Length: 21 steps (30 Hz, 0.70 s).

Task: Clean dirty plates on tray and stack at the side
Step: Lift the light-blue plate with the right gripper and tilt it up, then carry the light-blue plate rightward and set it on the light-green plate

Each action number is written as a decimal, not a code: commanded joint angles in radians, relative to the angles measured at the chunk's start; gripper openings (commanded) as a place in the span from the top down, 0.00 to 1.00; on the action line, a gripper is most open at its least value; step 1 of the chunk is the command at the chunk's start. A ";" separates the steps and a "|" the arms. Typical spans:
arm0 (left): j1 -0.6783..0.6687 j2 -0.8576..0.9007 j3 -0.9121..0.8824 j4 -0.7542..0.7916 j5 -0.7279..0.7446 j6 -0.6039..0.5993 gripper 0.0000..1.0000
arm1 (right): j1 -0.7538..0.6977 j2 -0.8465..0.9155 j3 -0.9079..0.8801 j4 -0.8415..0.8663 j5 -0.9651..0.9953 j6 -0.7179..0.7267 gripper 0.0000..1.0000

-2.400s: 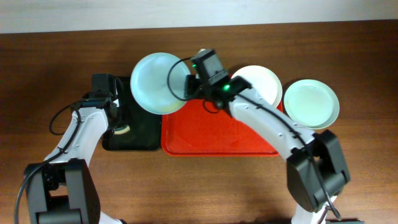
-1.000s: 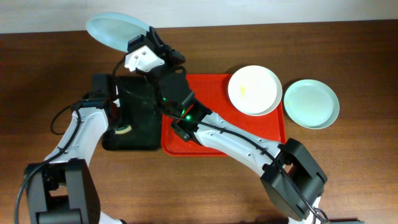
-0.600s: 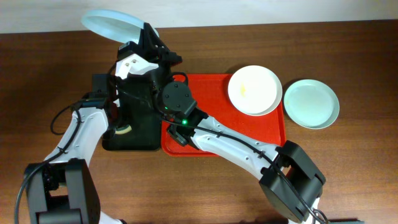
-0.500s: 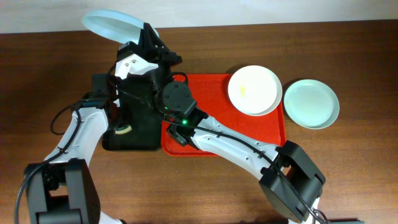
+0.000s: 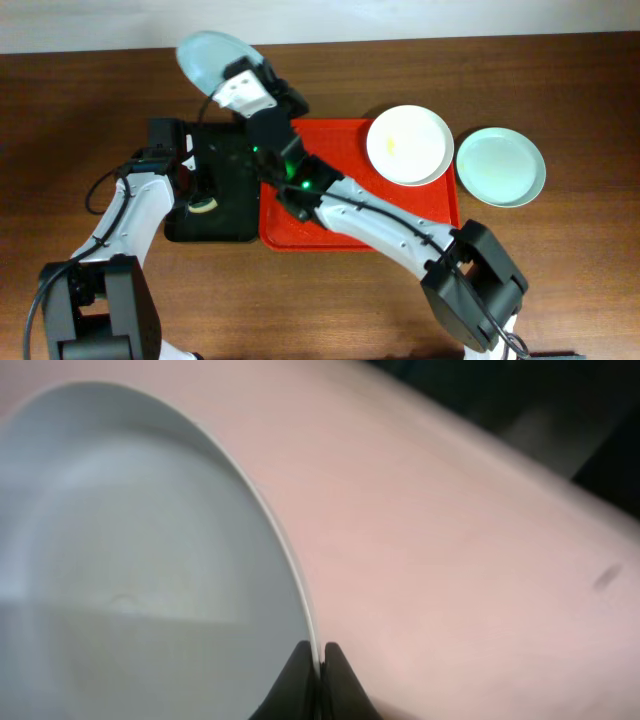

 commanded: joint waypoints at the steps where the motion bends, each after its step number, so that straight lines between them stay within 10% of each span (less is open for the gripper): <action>1: -0.002 0.009 -0.006 0.005 0.030 0.020 1.00 | -0.043 -0.009 0.013 -0.132 -0.159 0.400 0.96; 21: -0.100 0.009 -0.006 0.043 0.060 0.125 0.99 | -0.645 -0.356 0.013 -1.083 -0.575 0.773 0.96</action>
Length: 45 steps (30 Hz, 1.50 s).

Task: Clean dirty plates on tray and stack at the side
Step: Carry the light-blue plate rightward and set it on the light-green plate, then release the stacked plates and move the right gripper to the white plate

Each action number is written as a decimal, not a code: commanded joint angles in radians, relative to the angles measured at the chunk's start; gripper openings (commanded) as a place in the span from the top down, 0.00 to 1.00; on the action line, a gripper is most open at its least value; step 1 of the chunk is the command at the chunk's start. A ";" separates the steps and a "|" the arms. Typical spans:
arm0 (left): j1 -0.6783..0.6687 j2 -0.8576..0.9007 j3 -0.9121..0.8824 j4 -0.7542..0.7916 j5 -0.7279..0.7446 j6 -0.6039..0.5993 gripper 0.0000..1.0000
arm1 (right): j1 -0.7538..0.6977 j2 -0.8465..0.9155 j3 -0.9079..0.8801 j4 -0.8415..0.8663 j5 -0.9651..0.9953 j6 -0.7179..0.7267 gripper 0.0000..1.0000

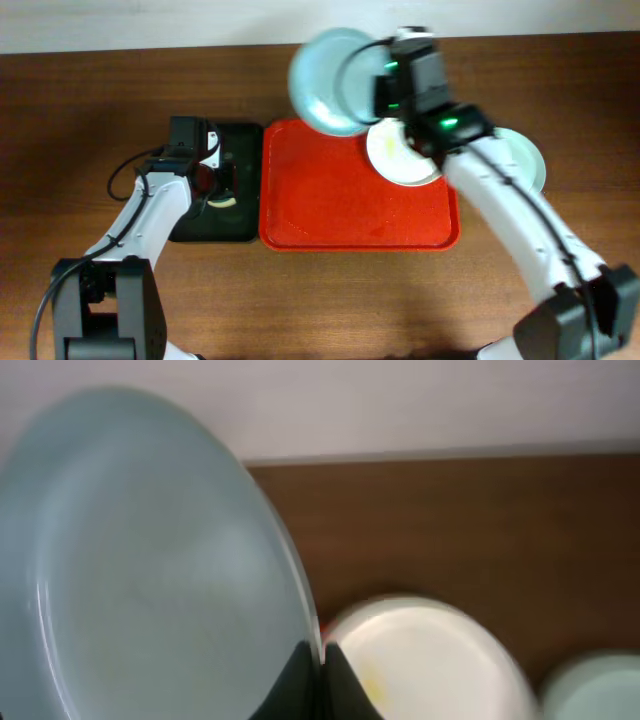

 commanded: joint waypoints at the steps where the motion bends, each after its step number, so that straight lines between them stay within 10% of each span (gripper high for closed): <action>1: -0.004 0.009 -0.005 0.002 0.011 0.020 0.99 | -0.212 -0.045 0.006 -0.144 -0.102 0.049 0.96; 14: -0.004 0.009 -0.005 0.002 0.011 0.020 0.99 | -0.858 -0.043 -0.061 -0.461 -0.259 0.048 0.96; 25: -0.004 0.009 -0.005 0.002 0.011 0.020 0.99 | -0.901 -0.040 -0.335 -0.193 -0.271 0.072 0.96; 31: -0.004 0.009 -0.005 0.002 0.011 0.019 0.98 | -0.885 -0.040 -0.344 -0.188 -0.350 0.071 0.24; 45: -0.004 0.009 -0.005 0.002 0.012 0.019 0.98 | -0.620 0.030 -0.352 -0.158 -0.290 -0.035 0.08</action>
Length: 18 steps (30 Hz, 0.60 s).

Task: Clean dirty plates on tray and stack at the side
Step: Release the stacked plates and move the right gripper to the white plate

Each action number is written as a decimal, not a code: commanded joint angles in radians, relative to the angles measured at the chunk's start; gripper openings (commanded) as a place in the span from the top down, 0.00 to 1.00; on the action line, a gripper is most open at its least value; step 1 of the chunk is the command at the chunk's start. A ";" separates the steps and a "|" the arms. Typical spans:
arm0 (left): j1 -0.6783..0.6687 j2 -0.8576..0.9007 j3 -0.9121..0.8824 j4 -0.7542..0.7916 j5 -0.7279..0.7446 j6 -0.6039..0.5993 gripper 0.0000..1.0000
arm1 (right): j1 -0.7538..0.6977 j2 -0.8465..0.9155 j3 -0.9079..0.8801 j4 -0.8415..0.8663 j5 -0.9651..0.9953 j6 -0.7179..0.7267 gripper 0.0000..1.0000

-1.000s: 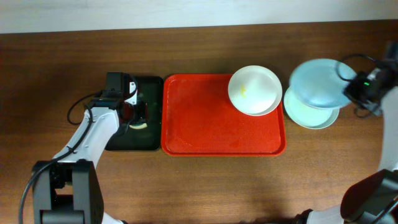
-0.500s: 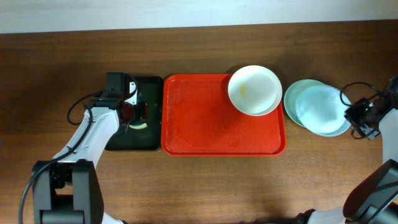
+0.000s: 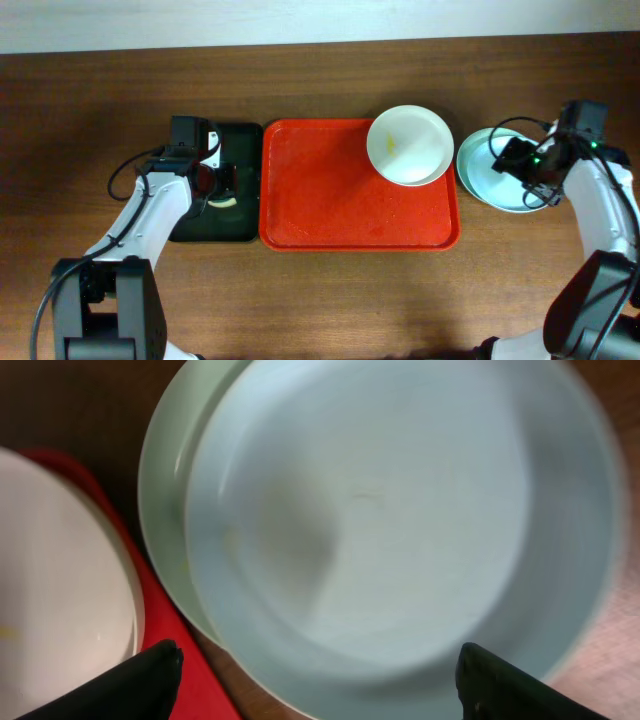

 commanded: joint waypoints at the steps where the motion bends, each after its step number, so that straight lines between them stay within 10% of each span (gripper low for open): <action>1: -0.003 0.009 -0.005 0.002 0.013 0.019 0.98 | 0.051 0.043 -0.011 0.007 0.027 -0.014 0.07; 18: -0.003 0.009 -0.005 0.002 0.014 0.019 0.95 | 0.195 0.082 -0.011 0.032 0.027 -0.014 0.01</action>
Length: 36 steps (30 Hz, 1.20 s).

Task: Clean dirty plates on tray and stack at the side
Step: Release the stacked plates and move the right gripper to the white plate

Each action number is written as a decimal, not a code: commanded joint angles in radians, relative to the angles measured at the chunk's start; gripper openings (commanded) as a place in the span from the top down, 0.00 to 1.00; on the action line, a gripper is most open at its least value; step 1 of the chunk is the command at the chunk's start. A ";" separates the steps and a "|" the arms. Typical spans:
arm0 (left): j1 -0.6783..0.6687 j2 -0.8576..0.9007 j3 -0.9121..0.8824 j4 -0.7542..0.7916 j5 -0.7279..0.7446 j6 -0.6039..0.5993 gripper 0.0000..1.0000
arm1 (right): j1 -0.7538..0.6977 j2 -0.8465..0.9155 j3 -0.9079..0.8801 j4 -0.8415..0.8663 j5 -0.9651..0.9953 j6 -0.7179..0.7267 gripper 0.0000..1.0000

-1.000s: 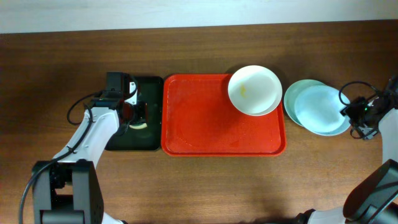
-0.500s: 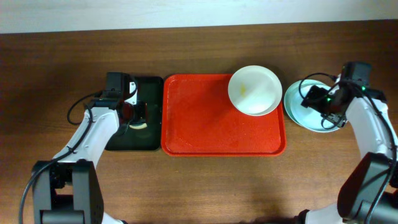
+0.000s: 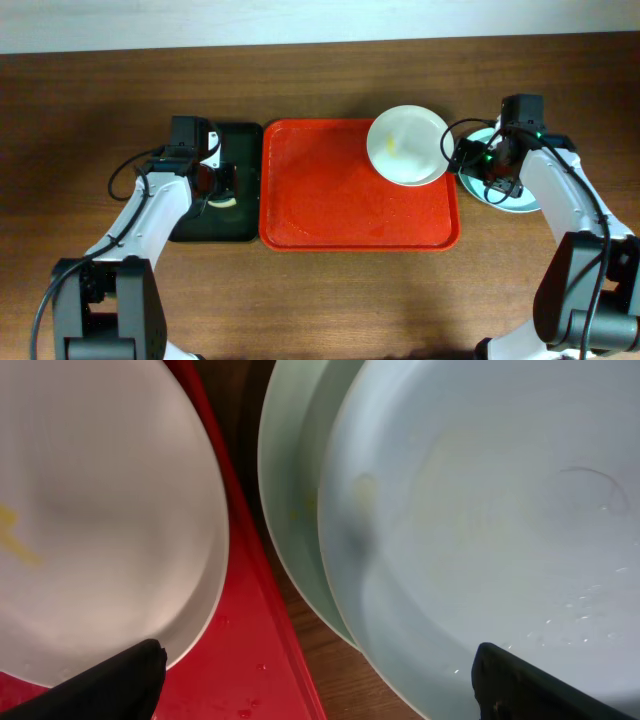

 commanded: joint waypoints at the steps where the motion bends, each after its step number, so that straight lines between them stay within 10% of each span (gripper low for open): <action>1: -0.003 0.009 -0.005 0.002 0.014 0.019 0.96 | 0.001 0.009 -0.010 0.002 0.013 -0.004 0.01; 35: -0.003 0.009 -0.005 0.007 0.014 0.019 0.99 | 0.001 0.009 -0.008 0.036 -0.042 -0.042 0.01; 36: -0.003 0.009 -0.005 0.008 0.014 0.019 0.99 | 0.002 0.009 -0.008 0.058 -0.040 -0.102 0.13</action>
